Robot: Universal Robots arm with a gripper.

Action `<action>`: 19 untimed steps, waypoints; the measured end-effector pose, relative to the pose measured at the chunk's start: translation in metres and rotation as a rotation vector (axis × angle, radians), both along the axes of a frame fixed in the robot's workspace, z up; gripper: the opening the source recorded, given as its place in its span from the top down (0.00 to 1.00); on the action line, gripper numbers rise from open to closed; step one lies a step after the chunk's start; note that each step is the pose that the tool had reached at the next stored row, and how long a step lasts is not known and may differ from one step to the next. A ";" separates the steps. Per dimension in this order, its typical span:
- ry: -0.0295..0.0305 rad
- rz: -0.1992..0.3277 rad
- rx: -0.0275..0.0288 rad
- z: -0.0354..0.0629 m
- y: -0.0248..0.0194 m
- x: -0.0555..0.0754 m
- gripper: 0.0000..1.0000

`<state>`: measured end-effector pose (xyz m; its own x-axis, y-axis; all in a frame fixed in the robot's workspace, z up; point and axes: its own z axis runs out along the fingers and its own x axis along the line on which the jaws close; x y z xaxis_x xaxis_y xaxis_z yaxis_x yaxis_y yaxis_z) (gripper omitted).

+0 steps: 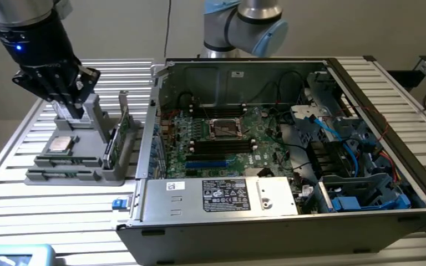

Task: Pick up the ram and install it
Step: 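Reach for the ram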

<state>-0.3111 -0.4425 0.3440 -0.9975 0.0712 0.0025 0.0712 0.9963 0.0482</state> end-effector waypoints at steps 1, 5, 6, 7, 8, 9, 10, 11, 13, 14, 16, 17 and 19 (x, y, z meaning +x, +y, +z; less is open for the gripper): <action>0.0000 0.000 0.0001 -0.0012 0.0000 -0.004 0.89; 0.0000 0.000 0.0000 -0.0048 0.0000 -0.023 0.89; 0.0000 0.000 0.0001 -0.0057 0.0000 -0.027 0.89; 0.0000 0.000 0.0001 -0.0066 0.0000 -0.032 0.89; 0.0000 0.000 0.0001 -0.0076 0.0000 -0.037 0.89; 0.0000 0.000 0.0000 -0.0086 0.0000 -0.041 0.89; 0.0000 0.000 -0.0001 -0.0096 0.0000 -0.045 0.89; 0.0001 0.000 -0.0005 -0.0105 0.0000 -0.049 0.89; 0.0000 0.000 -0.0024 -0.0123 -0.0002 -0.053 0.89; 0.0001 0.000 -0.0048 -0.0131 -0.0002 -0.055 0.89; 0.0000 0.001 -0.0118 -0.0145 -0.0002 -0.060 0.89; 0.0000 0.001 -0.0152 -0.0152 -0.0002 -0.063 0.89; 0.0000 0.001 -0.0198 -0.0166 -0.0002 -0.068 0.89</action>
